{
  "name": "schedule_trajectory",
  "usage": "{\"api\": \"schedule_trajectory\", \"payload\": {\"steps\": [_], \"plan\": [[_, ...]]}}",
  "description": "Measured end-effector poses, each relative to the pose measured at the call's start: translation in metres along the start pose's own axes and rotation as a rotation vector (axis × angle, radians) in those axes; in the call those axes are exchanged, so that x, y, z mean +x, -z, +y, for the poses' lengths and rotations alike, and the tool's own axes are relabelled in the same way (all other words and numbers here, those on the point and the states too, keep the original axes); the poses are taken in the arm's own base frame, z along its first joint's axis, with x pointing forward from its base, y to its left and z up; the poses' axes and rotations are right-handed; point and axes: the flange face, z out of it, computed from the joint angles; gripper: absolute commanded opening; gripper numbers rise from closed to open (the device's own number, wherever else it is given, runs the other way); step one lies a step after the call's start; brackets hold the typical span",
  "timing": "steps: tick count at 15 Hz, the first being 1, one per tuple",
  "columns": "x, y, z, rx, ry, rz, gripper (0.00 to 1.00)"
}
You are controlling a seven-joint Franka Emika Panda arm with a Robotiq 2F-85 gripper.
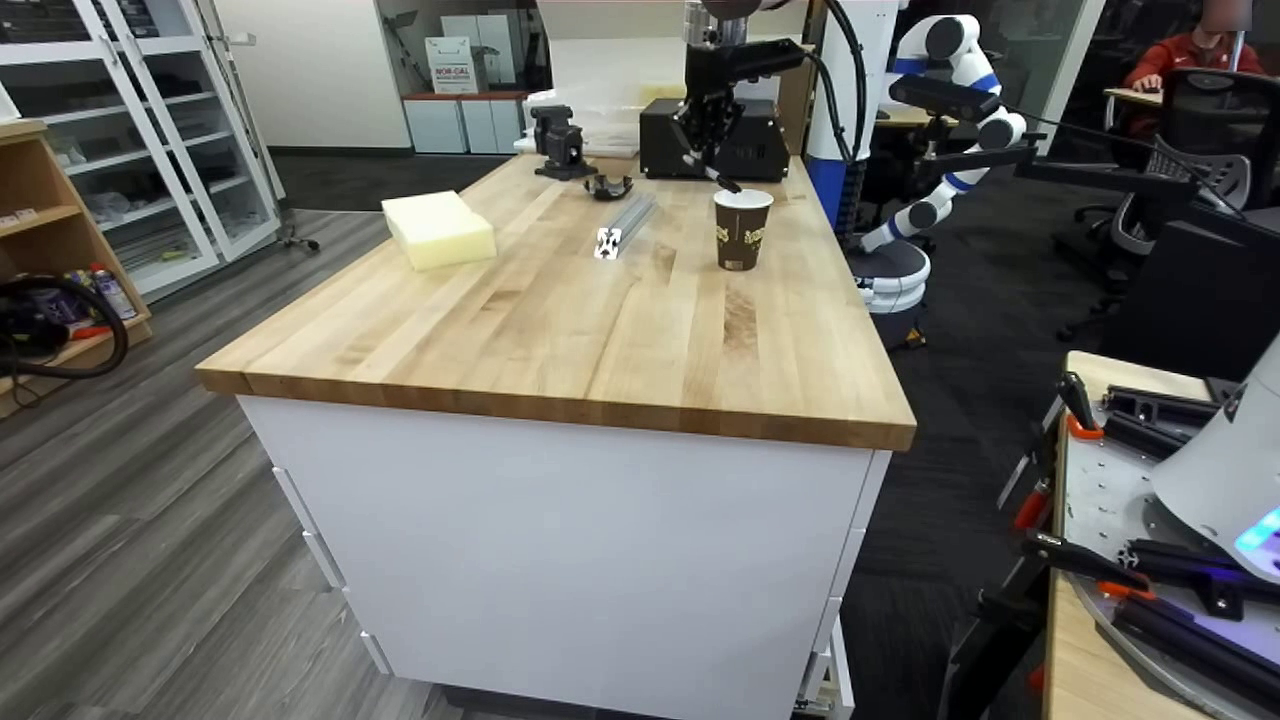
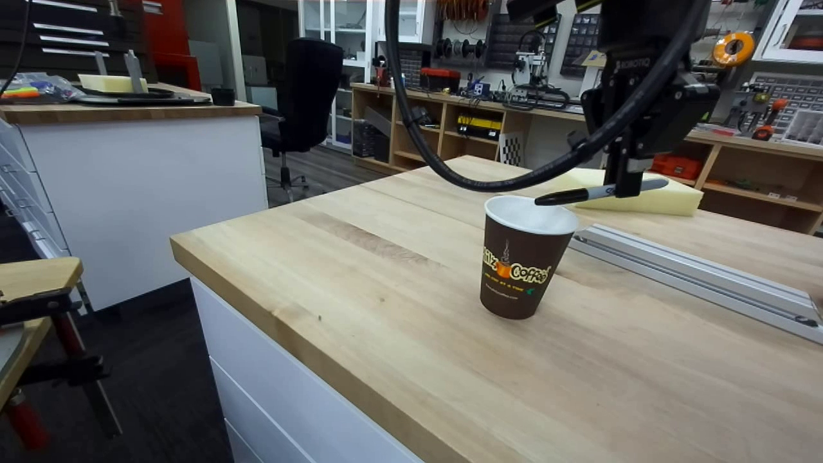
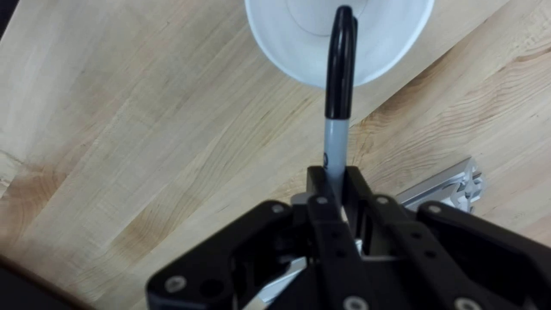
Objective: Move the cup to the right then place the marker in it
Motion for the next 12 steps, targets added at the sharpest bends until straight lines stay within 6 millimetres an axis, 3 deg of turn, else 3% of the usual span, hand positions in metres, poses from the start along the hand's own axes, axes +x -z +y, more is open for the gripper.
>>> {"api": "schedule_trajectory", "payload": {"steps": [6, 12], "plan": [[-0.003, 0.015, -0.004, 0.014, 0.000, 0.059, 0.03], [-0.034, 0.027, -0.016, 0.016, -0.011, 0.045, 0.03]]}}
